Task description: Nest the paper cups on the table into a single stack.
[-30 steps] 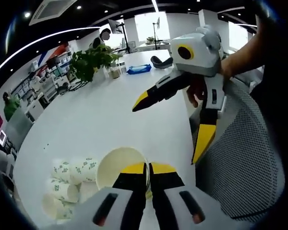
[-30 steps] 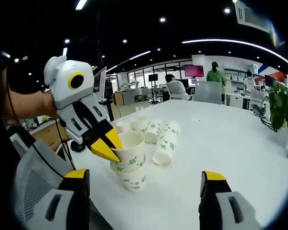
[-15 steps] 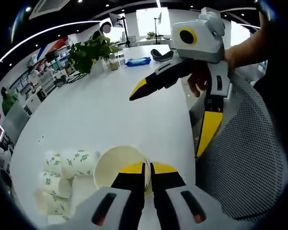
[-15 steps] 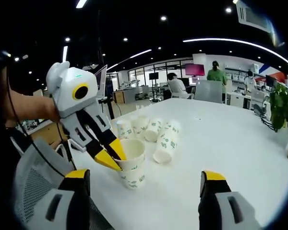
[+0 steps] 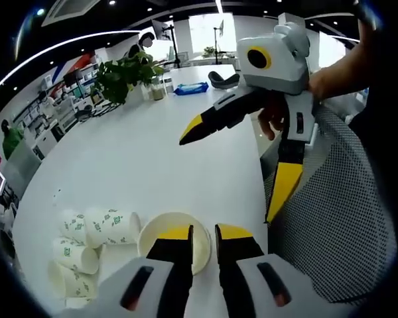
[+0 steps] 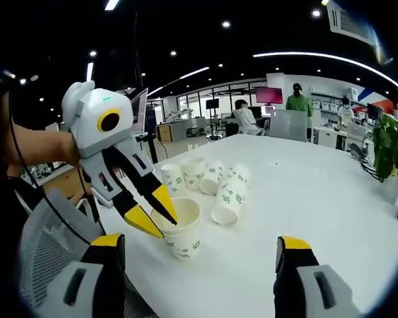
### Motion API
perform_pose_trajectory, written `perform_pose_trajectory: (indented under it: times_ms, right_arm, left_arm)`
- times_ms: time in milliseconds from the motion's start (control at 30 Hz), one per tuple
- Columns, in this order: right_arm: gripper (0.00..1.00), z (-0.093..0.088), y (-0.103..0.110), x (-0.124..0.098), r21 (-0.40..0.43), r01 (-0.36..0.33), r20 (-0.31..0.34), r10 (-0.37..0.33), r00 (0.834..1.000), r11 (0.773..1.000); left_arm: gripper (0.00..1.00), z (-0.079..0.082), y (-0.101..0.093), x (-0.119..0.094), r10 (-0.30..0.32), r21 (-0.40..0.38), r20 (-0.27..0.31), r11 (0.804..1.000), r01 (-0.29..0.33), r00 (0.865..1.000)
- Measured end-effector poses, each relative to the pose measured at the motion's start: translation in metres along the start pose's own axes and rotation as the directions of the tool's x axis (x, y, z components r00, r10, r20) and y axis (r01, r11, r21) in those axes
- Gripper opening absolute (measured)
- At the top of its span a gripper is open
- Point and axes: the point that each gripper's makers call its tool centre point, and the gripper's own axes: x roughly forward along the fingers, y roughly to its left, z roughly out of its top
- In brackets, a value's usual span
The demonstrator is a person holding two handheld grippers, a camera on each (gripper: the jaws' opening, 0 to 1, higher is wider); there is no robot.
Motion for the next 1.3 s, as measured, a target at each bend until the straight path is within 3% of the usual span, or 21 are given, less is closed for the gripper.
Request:
perform_pose_trajectory:
  times_ms: [367,567,800,1133,1300]
  right_arm:
    - [0.96,0.002,0.001,0.0,0.007,-0.003,0.009,0.003,1.0,1.0]
    - [0.96,0.001,0.001,0.0,0.009,-0.003,0.006,0.003,1.0,1.0]
    - [0.96,0.002,0.0,0.0,0.012,-0.004,0.01,0.004,1.0,1.0]
    - [0.97,0.003,0.002,0.0,0.019,-0.01,0.014,0.01,1.0,1.0]
    - [0.97,0.002,0.003,0.0,0.015,-0.011,0.007,0.011,1.0,1.0]
  left_arm:
    - [0.18,0.013,0.016,-0.018,0.066,-0.06,0.09,0.996,-0.061,0.994]
    - [0.29,0.013,0.038,-0.033,0.164,-0.086,0.12,0.984,-0.154,0.979]
    - [0.37,0.007,0.059,-0.047,0.234,-0.143,0.133,0.966,-0.215,0.963]
    - [0.43,-0.014,0.087,-0.067,0.335,-0.255,0.123,0.92,-0.297,0.934]
    - [0.47,-0.026,0.108,-0.081,0.409,-0.307,0.123,0.882,-0.358,0.904]
